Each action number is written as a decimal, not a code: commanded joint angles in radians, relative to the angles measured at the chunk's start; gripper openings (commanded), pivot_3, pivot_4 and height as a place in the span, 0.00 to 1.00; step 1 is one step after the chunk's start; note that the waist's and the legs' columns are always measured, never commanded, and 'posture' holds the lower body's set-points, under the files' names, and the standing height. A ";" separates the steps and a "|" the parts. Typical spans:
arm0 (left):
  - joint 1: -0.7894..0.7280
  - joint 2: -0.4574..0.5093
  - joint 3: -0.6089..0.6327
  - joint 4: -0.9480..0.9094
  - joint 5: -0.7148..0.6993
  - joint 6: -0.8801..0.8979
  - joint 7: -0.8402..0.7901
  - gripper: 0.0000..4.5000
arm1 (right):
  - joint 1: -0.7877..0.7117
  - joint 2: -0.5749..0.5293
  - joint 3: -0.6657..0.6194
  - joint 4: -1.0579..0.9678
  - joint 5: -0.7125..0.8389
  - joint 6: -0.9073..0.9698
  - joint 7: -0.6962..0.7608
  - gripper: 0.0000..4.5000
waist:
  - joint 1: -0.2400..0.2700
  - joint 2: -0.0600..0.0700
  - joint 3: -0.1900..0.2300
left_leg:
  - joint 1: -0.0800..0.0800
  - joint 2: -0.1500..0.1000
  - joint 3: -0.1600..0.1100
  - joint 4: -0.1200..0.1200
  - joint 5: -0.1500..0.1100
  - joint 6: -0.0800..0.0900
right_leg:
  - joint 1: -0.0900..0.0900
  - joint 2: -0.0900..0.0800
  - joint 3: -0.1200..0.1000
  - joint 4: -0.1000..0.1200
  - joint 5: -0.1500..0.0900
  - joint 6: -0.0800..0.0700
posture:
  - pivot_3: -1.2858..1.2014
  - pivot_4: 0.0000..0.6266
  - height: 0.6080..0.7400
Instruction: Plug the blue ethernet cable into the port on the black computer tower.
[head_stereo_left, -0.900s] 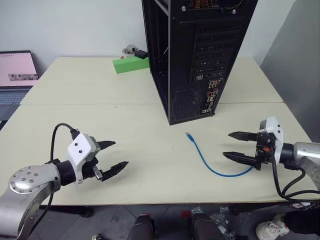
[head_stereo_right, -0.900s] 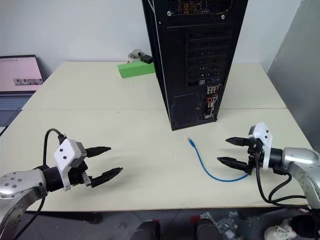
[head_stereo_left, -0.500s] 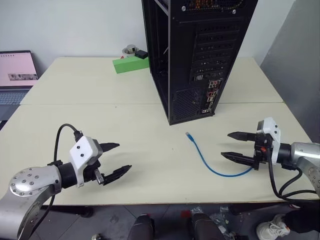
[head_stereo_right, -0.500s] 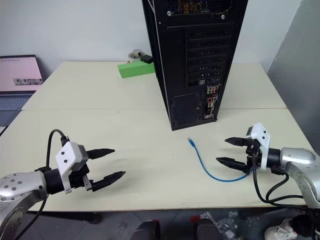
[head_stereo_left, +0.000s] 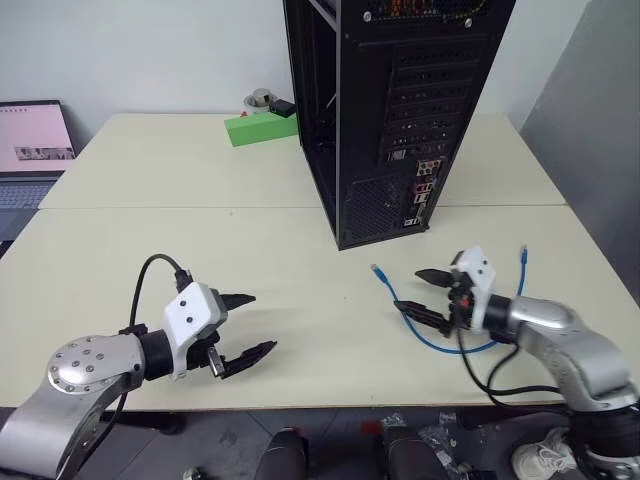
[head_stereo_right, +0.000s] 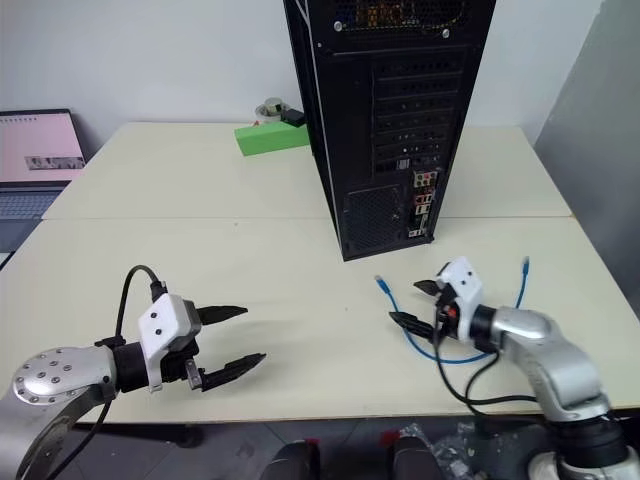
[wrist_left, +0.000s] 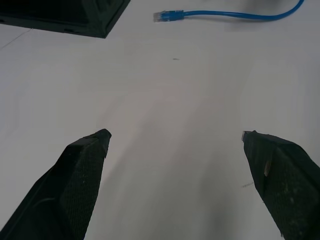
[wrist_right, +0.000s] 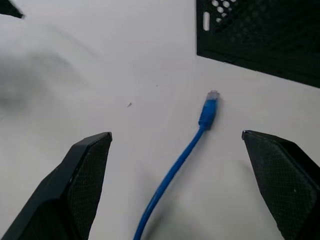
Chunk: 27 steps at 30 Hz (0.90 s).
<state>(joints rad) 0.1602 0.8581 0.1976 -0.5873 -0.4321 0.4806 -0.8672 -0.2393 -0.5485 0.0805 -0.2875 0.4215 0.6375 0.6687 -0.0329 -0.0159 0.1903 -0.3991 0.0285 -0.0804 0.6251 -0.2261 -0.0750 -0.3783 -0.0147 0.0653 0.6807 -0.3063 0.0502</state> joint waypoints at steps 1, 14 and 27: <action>-0.023 -0.003 -0.027 -0.014 0.020 -0.035 -0.002 1.00 | -0.021 0.054 0.039 0.033 -0.059 -0.030 -0.059 0.98 | 0.000 0.000 0.000 | 0.000 0.000 0.000 0.000 0.000 0.000 | 0.000 0.000 0.000 0.000 0.000 0.000 | 0.52 0.24 1.00; -0.045 -0.018 -0.075 0.012 0.034 -0.028 0.004 1.00 | -0.007 0.136 0.108 0.066 -0.188 -0.029 -0.151 0.66 | -0.001 0.000 0.000 | 0.000 0.000 0.000 0.000 0.000 0.000 | -0.001 0.000 0.000 0.001 0.000 0.000 | 0.52 0.24 1.00; -0.221 -0.096 -0.163 0.179 0.092 -0.070 0.027 1.00 | -0.114 0.070 0.112 0.032 -0.163 -0.008 -0.007 0.02 | -0.001 -0.001 0.000 | 0.000 0.000 0.000 0.000 0.000 0.000 | -0.001 0.001 0.000 0.001 0.000 0.000 | 0.52 0.24 1.00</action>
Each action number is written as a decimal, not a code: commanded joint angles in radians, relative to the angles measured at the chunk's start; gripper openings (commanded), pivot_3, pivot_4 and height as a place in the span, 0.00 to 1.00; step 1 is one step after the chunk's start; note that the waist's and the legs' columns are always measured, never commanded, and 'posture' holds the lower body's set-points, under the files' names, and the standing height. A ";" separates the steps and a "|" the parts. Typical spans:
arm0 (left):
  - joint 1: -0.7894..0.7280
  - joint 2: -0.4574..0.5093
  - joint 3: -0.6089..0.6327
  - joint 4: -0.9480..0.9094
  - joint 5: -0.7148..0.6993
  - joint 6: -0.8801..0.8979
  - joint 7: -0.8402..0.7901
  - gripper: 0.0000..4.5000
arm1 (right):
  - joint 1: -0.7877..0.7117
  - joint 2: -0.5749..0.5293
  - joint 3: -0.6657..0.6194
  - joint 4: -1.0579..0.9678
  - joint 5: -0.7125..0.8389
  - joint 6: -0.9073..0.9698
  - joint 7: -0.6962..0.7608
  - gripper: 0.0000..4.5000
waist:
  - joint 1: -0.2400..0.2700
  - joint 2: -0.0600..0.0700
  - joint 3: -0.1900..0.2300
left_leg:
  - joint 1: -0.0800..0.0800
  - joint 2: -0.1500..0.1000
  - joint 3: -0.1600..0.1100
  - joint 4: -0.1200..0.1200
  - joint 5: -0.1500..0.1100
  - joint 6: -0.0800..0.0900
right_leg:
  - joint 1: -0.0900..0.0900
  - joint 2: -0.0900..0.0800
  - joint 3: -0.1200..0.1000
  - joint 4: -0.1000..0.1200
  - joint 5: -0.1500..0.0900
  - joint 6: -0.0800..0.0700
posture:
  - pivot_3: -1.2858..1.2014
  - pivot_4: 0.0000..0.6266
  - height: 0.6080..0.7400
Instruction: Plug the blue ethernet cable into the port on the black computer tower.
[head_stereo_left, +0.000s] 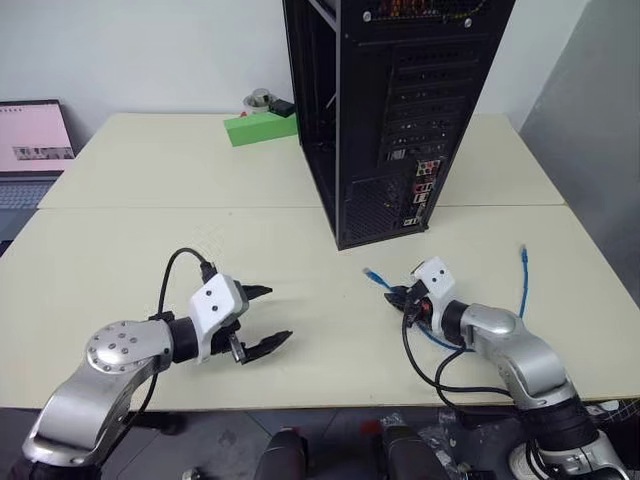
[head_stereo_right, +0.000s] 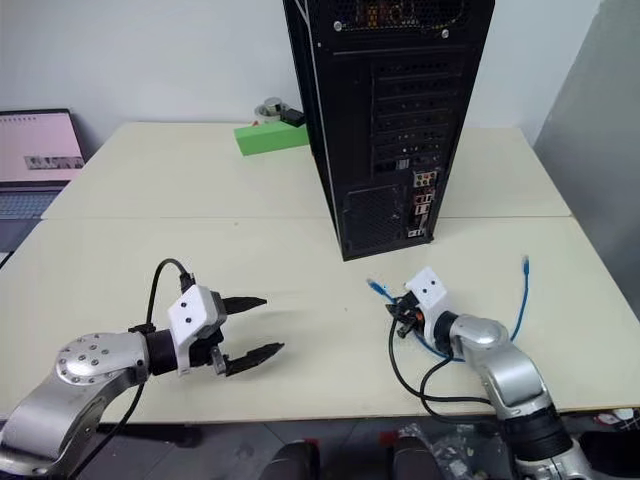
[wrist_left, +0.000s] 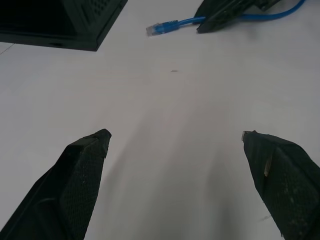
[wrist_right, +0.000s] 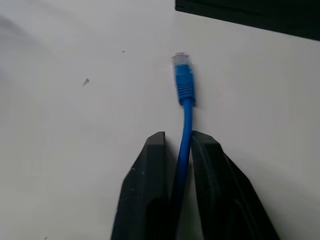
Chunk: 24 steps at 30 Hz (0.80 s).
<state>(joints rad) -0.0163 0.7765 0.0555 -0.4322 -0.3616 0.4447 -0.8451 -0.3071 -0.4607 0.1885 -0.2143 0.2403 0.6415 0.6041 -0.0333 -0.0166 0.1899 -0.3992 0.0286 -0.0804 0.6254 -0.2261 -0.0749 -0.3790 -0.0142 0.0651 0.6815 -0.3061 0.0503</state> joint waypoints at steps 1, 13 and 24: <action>-0.067 -0.028 -0.032 0.039 0.021 -0.036 0.004 1.00 | -0.063 -0.026 0.013 -0.042 0.025 -0.010 0.084 0.02 | -0.001 0.000 0.000 | 0.000 0.000 0.000 0.000 0.000 0.000 | 0.000 0.000 0.000 0.000 0.000 0.000 | 0.52 0.24 1.00; -0.266 -0.044 -0.191 0.160 0.012 -0.083 -0.219 1.00 | -0.232 -0.160 0.170 -0.067 0.062 -0.055 0.472 0.02 | -0.002 0.000 0.000 | -0.001 0.000 -0.001 0.001 0.000 0.000 | 0.000 0.000 -0.001 0.000 0.000 0.000 | 0.52 0.24 1.00; -0.266 -0.048 -0.198 0.199 0.034 -0.128 -0.263 0.76 | -0.239 -0.147 0.160 -0.082 0.085 -0.023 0.490 0.00 | 0.000 0.000 0.000 | -0.001 0.000 -0.001 0.001 0.000 0.000 | 0.000 0.000 -0.001 0.001 0.000 0.000 | 0.52 0.24 1.00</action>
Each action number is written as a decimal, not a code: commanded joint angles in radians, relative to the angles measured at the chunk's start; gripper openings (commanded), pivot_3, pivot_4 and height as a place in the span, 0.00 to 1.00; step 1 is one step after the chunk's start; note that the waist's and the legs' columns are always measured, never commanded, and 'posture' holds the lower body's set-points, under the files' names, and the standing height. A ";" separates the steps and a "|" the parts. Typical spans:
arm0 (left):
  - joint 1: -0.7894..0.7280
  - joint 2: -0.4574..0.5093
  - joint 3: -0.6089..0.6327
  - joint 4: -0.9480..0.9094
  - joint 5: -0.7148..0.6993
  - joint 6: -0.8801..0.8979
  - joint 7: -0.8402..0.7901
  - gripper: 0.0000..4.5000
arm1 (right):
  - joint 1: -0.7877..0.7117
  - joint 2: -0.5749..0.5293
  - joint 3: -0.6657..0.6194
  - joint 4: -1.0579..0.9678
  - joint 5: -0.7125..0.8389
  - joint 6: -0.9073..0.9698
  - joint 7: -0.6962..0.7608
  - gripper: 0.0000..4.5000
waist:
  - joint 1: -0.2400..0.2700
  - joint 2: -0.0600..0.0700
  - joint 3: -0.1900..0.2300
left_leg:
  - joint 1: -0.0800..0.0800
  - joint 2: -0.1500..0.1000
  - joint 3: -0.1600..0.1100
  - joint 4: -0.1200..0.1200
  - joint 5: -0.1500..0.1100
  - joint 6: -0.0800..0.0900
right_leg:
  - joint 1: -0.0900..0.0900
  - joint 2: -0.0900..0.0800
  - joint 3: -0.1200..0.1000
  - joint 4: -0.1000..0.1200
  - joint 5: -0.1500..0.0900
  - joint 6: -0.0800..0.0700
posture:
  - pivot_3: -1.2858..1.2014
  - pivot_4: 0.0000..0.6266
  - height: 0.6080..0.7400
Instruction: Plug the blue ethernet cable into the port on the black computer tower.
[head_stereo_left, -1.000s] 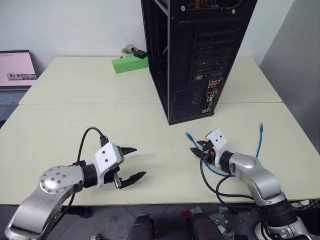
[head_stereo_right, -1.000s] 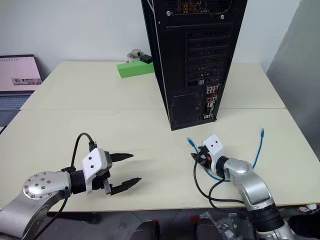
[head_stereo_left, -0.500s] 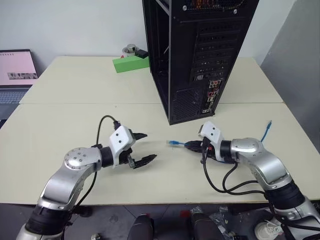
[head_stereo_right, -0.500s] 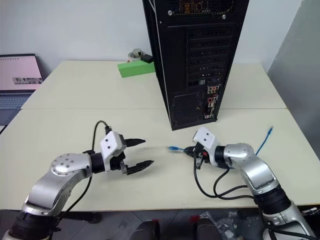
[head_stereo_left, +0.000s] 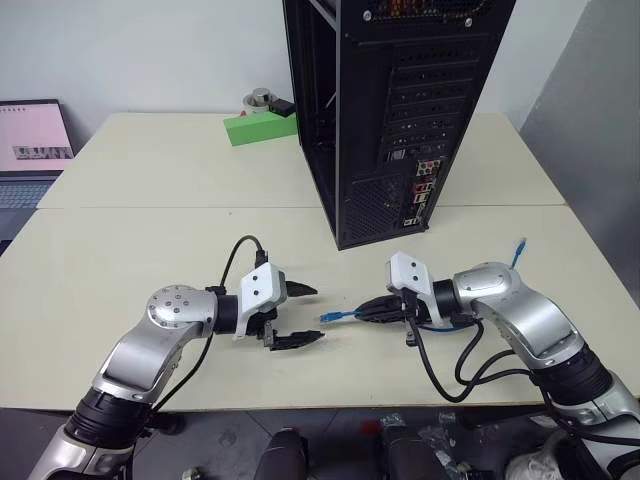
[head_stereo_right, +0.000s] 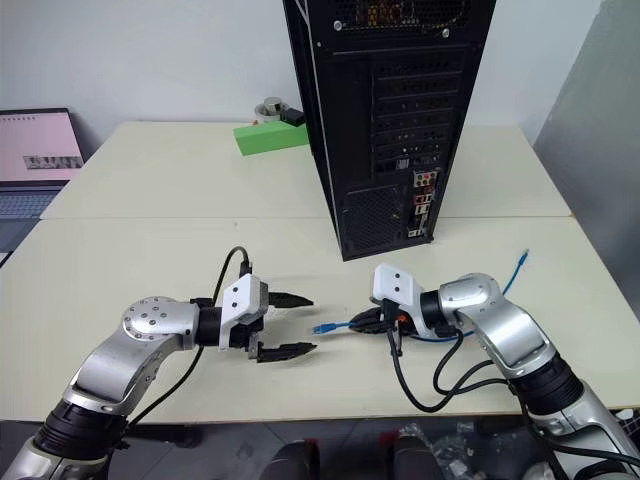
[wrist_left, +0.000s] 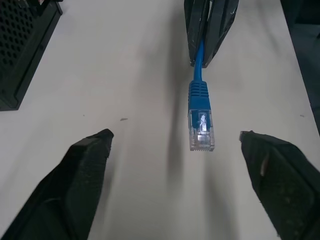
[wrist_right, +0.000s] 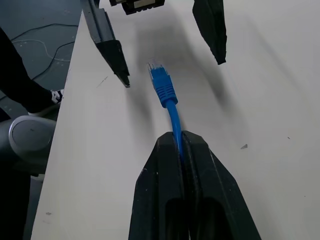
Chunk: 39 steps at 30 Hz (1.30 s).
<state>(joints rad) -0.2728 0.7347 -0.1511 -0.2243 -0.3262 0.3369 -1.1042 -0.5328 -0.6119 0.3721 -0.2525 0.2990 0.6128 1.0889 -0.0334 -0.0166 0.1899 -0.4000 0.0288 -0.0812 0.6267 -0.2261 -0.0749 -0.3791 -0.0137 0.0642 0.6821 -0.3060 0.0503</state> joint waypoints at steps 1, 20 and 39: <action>-0.010 -0.008 0.008 -0.008 0.000 -0.021 -0.002 0.72 | -0.013 0.005 -0.024 -0.046 0.027 0.008 0.005 0.00 | 0.000 0.000 0.000 | 0.000 0.000 0.000 0.000 0.000 0.000 | 0.000 0.000 0.000 0.000 0.000 0.000 | 0.52 0.24 1.00; 0.015 -0.011 -0.006 -0.013 0.040 -0.065 -0.012 0.06 | -0.028 0.029 -0.031 -0.041 0.047 0.043 -0.010 0.09 | 0.000 0.000 0.000 | 0.000 0.000 0.000 0.000 0.000 0.000 | 0.000 0.000 0.000 0.000 0.000 0.000 | 0.52 0.24 1.00; 0.007 -0.099 0.032 0.312 0.613 -1.253 0.459 0.06 | 0.004 0.108 -0.252 -0.055 0.328 0.345 -0.134 0.87 | 0.002 0.000 0.000 | 0.000 0.000 0.000 0.000 0.000 0.000 | 0.000 -0.001 0.000 0.000 0.000 0.000 | 0.52 0.24 1.00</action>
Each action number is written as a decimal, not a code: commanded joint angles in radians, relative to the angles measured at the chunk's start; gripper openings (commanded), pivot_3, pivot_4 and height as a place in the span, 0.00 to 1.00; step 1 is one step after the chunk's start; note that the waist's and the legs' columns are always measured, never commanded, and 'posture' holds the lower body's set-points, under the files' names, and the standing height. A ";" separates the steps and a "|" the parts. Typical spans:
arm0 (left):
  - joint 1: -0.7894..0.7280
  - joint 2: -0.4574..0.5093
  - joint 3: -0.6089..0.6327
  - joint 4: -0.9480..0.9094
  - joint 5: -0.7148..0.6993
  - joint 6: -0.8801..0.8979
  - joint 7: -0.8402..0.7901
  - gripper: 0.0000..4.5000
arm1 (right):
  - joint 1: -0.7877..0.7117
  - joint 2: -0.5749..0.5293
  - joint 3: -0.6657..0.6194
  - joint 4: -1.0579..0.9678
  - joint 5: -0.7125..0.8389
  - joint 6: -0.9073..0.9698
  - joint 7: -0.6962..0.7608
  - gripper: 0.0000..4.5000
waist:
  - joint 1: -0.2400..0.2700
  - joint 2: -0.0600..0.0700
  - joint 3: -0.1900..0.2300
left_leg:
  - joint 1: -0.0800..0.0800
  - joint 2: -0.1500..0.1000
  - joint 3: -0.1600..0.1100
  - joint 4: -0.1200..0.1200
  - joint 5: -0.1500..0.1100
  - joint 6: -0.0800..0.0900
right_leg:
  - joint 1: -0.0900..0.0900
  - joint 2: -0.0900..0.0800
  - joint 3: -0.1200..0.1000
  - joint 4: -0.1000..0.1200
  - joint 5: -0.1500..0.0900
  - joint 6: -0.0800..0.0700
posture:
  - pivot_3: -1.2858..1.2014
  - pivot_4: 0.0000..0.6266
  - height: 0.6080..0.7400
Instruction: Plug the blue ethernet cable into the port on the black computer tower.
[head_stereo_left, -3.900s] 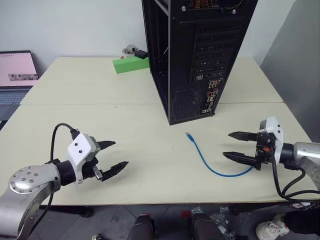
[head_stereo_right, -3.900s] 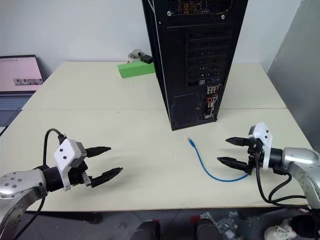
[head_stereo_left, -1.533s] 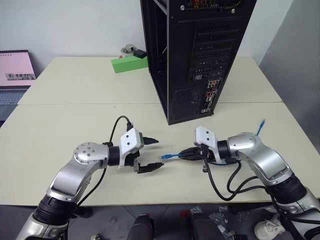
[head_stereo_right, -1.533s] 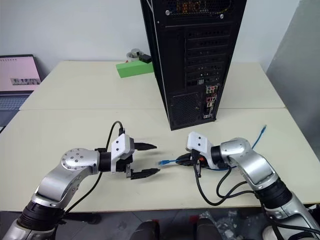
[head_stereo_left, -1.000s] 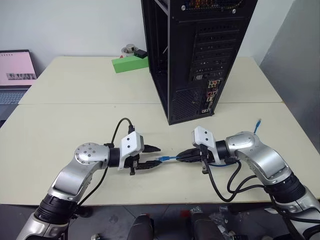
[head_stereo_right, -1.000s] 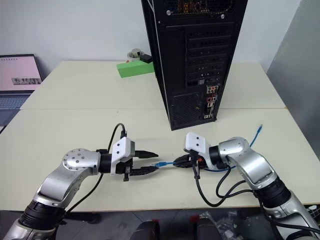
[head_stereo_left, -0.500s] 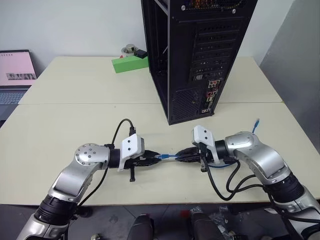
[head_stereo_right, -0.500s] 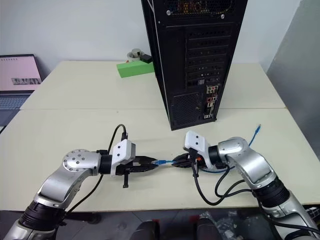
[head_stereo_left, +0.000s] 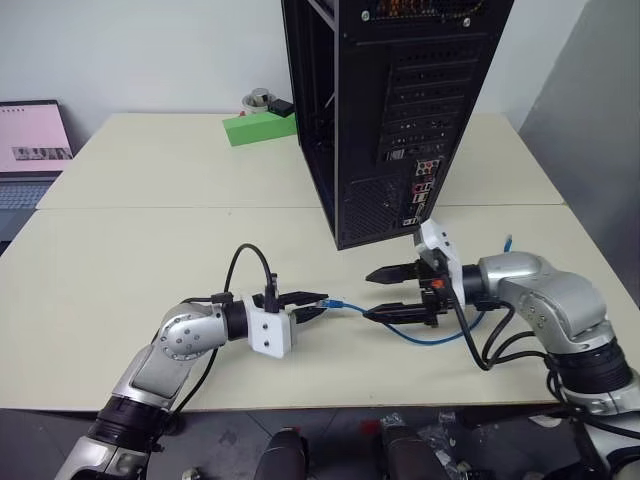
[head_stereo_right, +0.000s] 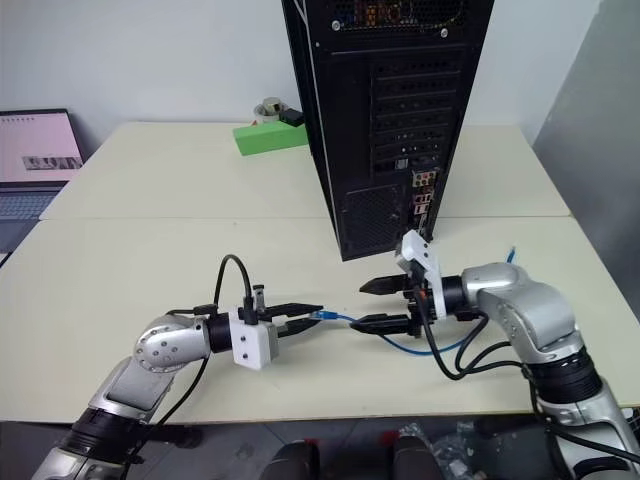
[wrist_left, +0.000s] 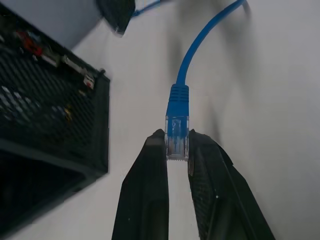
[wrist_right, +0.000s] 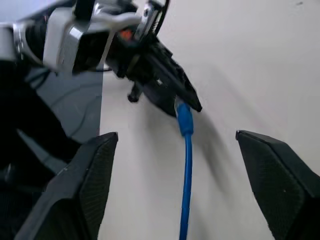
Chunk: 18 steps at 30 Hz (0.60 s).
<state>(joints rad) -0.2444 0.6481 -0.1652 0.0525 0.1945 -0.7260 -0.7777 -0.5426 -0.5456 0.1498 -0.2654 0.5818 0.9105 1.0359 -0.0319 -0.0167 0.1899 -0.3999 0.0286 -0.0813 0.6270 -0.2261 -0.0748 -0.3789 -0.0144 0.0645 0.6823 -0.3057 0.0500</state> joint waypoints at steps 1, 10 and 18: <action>-0.029 -0.015 0.050 0.046 0.111 -0.224 0.161 0.06 | 0.019 0.062 -0.028 -0.043 0.046 0.055 -0.105 0.87 | 0.001 0.000 0.000 | 0.000 -0.001 0.000 0.000 0.000 0.000 | 0.000 -0.001 0.000 0.000 0.000 0.000 | 0.52 0.24 1.00; -0.067 -0.010 0.056 0.111 0.216 -0.331 0.313 0.06 | 0.041 0.123 -0.015 -0.056 0.089 0.080 -0.163 0.87 | 0.000 0.000 0.000 | 0.000 -0.001 0.000 0.000 0.000 0.000 | 0.000 -0.001 0.000 0.000 0.001 0.002 | 0.52 0.24 1.00; -0.069 0.001 0.039 0.118 0.249 -0.339 0.363 0.06 | 0.039 0.135 -0.023 -0.056 0.119 0.084 -0.192 0.52 | 0.000 0.000 0.000 | 0.000 -0.001 0.000 0.000 0.000 0.000 | 0.000 -0.001 -0.001 0.001 0.001 0.002 | 0.52 0.24 1.00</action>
<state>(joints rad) -0.3094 0.6405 -0.1241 0.1760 0.4410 -1.0549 -0.4389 -0.4976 -0.4129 0.1480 -0.2825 0.6729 0.9928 0.8459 -0.0321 -0.0166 0.1899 -0.4003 0.0275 -0.0813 0.6273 -0.2261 -0.0748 -0.3790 -0.0152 0.0637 0.6828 -0.3047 0.0518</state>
